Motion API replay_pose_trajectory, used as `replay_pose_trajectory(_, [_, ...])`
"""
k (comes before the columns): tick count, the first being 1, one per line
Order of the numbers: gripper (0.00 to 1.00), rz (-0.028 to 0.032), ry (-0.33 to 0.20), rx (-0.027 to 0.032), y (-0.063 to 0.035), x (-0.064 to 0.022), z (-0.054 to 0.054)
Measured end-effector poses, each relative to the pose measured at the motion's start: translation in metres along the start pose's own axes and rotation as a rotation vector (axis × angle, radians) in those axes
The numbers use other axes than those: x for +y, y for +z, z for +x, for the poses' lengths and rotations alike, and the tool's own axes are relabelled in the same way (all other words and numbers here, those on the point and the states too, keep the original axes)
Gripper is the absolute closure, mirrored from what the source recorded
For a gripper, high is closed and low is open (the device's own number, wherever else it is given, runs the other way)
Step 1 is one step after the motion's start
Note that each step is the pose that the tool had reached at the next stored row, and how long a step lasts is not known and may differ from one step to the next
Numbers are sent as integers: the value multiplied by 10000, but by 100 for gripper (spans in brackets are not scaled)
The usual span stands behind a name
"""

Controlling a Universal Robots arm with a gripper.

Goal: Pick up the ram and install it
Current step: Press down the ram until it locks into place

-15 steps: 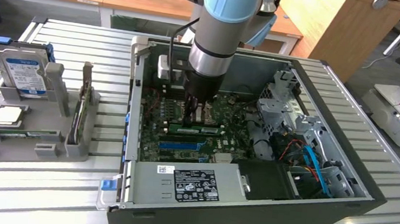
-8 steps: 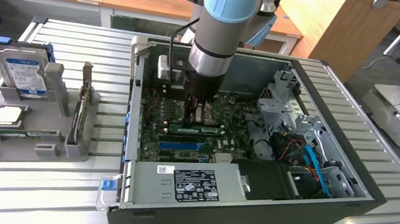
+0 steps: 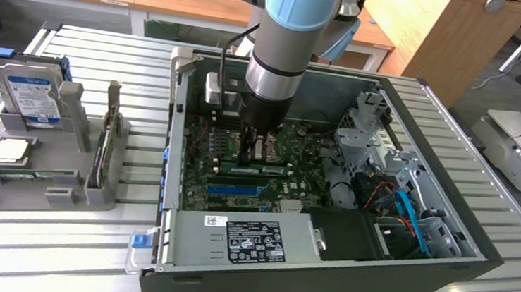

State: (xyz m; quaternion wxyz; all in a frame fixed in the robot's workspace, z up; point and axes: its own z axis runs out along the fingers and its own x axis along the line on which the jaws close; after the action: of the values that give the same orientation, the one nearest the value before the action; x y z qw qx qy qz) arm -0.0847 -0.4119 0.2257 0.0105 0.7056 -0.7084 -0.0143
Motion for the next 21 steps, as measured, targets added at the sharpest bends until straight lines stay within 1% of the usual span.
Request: replay_pose_trajectory(21, [89, 2, -1, 4, 19, -1, 3])
